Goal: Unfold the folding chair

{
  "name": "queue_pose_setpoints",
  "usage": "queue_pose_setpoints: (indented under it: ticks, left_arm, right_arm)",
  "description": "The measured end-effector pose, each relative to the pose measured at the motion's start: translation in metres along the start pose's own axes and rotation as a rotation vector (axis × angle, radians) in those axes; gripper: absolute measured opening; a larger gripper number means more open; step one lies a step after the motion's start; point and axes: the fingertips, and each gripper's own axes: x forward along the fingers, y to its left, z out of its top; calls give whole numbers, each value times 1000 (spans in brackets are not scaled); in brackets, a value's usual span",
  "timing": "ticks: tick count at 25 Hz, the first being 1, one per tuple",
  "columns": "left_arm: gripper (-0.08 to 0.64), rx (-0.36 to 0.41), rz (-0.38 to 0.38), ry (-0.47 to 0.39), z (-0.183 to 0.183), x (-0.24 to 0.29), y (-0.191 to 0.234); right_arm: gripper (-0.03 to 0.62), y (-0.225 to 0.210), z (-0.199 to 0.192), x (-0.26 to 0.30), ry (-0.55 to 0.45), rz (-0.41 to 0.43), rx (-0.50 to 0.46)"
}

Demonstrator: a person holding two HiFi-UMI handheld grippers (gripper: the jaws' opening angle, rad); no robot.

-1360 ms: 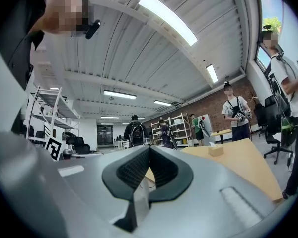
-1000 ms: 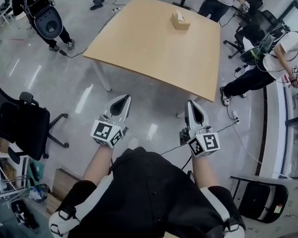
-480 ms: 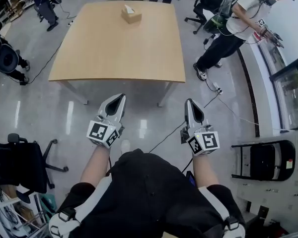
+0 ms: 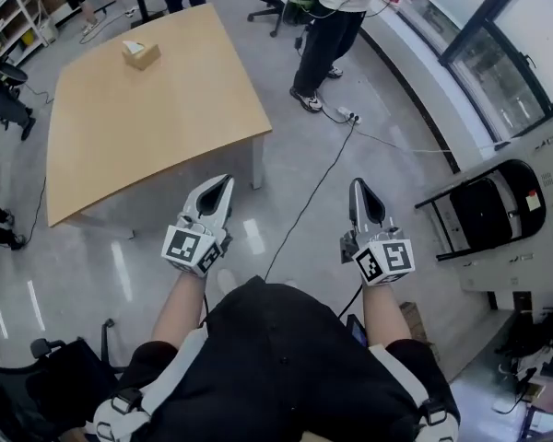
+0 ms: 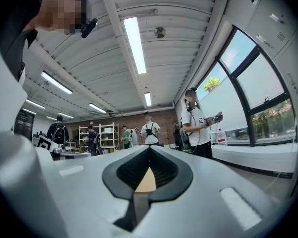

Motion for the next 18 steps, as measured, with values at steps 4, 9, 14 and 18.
queue_pose_setpoints:
  ticks: [4,9,14,18]
  left_arm:
    - [-2,-8,-121,10,-10,35,-39]
    - [-2,-67,-251,10,-20,73,-85]
    - [-2,-73,-395,15,-26,107,-137]
    - [-2,-79,-500,34,-30,124,-172]
  right_arm:
    - [5,-30,6,-33,-4,-92,-19]
    - [5,-60,14,-76,-7,-204,-45]
    - [5,-92,22,-124,-30,-361,-44]
    - [5,-111,26,-162,-56,-491,-30]
